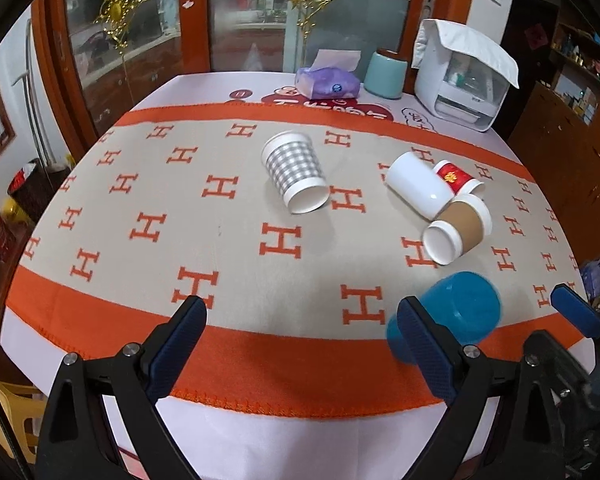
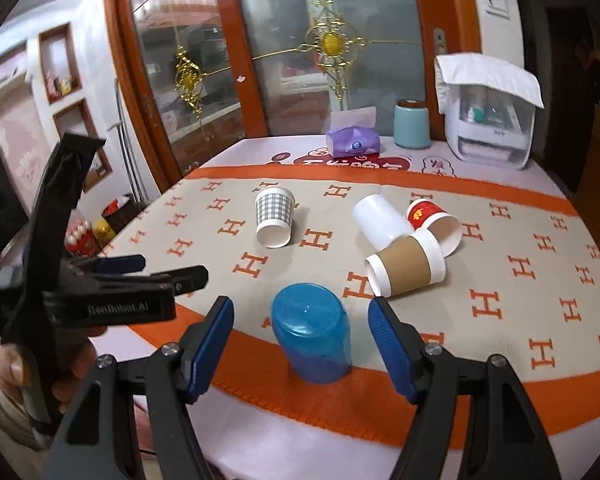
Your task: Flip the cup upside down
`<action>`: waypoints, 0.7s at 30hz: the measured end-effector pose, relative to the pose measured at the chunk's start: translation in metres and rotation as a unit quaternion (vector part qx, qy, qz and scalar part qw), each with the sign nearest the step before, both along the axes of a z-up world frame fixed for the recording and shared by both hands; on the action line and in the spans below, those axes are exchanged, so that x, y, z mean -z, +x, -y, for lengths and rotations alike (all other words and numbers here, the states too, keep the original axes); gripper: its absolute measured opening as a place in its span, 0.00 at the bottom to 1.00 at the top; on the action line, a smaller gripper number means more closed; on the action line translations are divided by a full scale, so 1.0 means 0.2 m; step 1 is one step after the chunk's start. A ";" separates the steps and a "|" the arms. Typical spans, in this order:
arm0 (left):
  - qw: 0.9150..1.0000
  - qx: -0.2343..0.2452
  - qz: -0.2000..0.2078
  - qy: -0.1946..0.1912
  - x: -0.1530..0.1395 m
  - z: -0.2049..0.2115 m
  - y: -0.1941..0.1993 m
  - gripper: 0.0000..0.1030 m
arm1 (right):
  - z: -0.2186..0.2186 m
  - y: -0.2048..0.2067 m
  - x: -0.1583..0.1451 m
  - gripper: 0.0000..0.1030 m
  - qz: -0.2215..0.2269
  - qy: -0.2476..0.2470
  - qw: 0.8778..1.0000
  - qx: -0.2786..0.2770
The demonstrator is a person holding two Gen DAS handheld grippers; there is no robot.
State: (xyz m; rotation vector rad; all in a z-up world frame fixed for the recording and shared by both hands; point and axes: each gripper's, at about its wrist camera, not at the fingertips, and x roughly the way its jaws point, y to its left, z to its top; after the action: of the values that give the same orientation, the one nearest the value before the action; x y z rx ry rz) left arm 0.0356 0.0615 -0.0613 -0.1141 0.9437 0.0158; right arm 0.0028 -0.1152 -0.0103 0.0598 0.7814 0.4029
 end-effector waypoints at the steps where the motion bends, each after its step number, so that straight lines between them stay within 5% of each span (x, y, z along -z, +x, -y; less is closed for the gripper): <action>1: 1.000 0.004 -0.002 -0.001 -0.04 0.01 0.00 0.94 | 0.01 0.00 -0.02 0.68 -0.007 0.009 1.000 0.001; 11: 1.000 0.023 0.010 0.017 -0.33 0.14 -0.04 0.99 | 0.11 -0.01 -0.29 0.68 -0.020 0.024 0.998 0.055; 21: 0.999 0.030 0.012 0.007 -0.41 0.21 -0.07 0.99 | 0.14 -0.02 -0.35 0.68 0.003 -0.010 0.996 0.084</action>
State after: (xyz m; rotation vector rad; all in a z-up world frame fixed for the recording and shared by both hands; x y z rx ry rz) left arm 0.0218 0.0187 0.0212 -0.0729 0.9233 -0.0338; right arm -0.0002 -0.1428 0.0607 0.1054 0.7686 0.2366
